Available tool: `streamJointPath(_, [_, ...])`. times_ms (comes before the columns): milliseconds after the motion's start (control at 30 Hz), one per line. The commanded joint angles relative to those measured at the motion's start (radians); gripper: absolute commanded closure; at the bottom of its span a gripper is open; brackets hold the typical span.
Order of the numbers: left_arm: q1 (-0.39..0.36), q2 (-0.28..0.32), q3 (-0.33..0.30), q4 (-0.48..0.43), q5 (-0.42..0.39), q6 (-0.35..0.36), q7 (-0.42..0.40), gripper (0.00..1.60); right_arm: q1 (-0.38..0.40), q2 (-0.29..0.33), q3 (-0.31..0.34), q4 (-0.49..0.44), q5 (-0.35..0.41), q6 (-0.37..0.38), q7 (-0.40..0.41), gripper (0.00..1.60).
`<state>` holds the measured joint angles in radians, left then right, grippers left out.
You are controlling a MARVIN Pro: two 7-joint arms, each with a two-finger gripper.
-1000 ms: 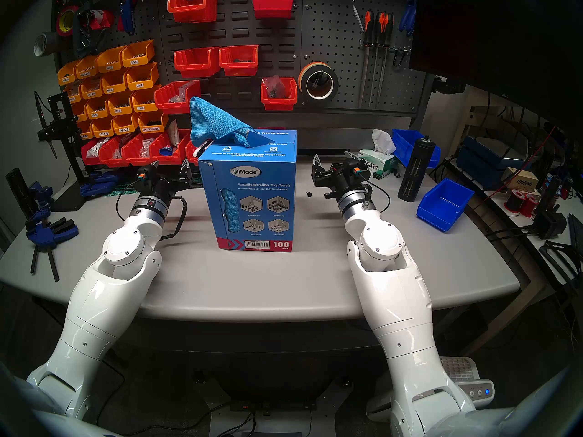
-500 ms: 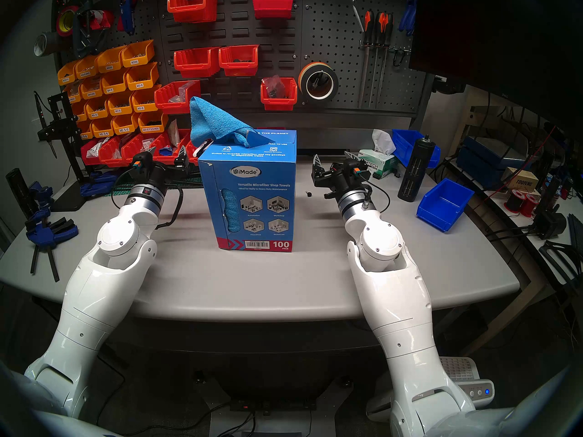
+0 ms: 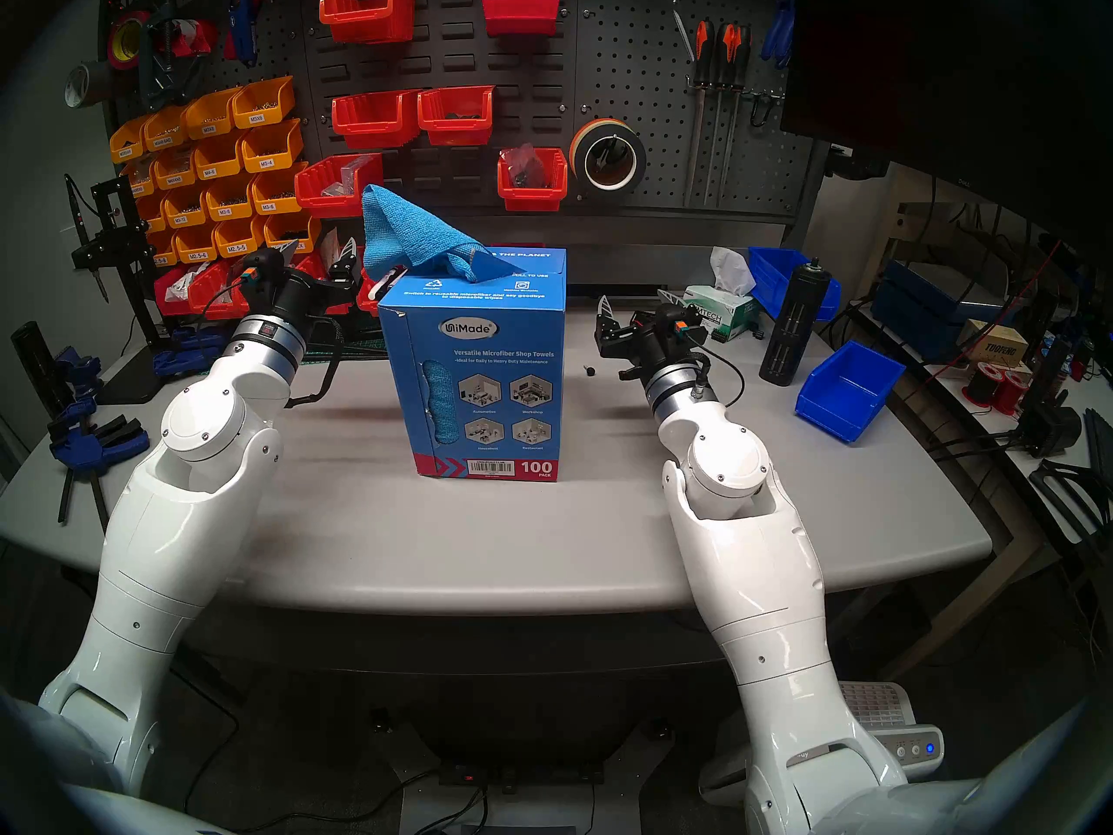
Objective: Take out a shop towel
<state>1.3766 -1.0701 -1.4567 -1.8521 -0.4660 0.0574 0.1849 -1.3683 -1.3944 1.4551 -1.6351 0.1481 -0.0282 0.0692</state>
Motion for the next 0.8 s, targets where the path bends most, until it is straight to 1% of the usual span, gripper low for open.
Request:
streamJointPath(0, [-0.014, 0.042, -0.057, -0.093, -0.073, 0.020, -0.067, 0.00, 0.026, -0.001, 0.001, -0.034, -0.001, -0.008, 0.001, 0.00])
streamJointPath(33, [-0.010, 0.046, -0.070, -0.101, -0.099, 0.017, -0.090, 0.00, 0.026, -0.001, 0.001, -0.034, -0.001, -0.008, 0.001, 0.00])
streamJointPath(167, [-0.007, 0.068, -0.106, -0.108, -0.150, 0.027, -0.143, 0.00, 0.026, -0.001, 0.001, -0.034, -0.001, -0.008, 0.002, 0.00])
streamJointPath(400, [-0.020, 0.090, -0.160, -0.082, -0.283, 0.081, -0.252, 0.00, 0.025, -0.001, 0.002, -0.035, -0.001, -0.008, 0.001, 0.00])
streamJointPath(533, [-0.025, 0.109, -0.193, -0.067, -0.371, 0.137, -0.321, 0.00, 0.025, -0.001, 0.001, -0.035, -0.001, -0.008, 0.001, 0.00])
streamJointPath(567, [-0.027, 0.117, -0.213, -0.057, -0.420, 0.174, -0.353, 0.00, 0.025, -0.001, 0.001, -0.035, -0.001, -0.008, 0.001, 0.00])
streamJointPath(767, [-0.031, 0.154, -0.264, -0.020, -0.526, 0.248, -0.463, 0.00, 0.026, -0.001, 0.001, -0.034, -0.001, -0.008, 0.001, 0.00])
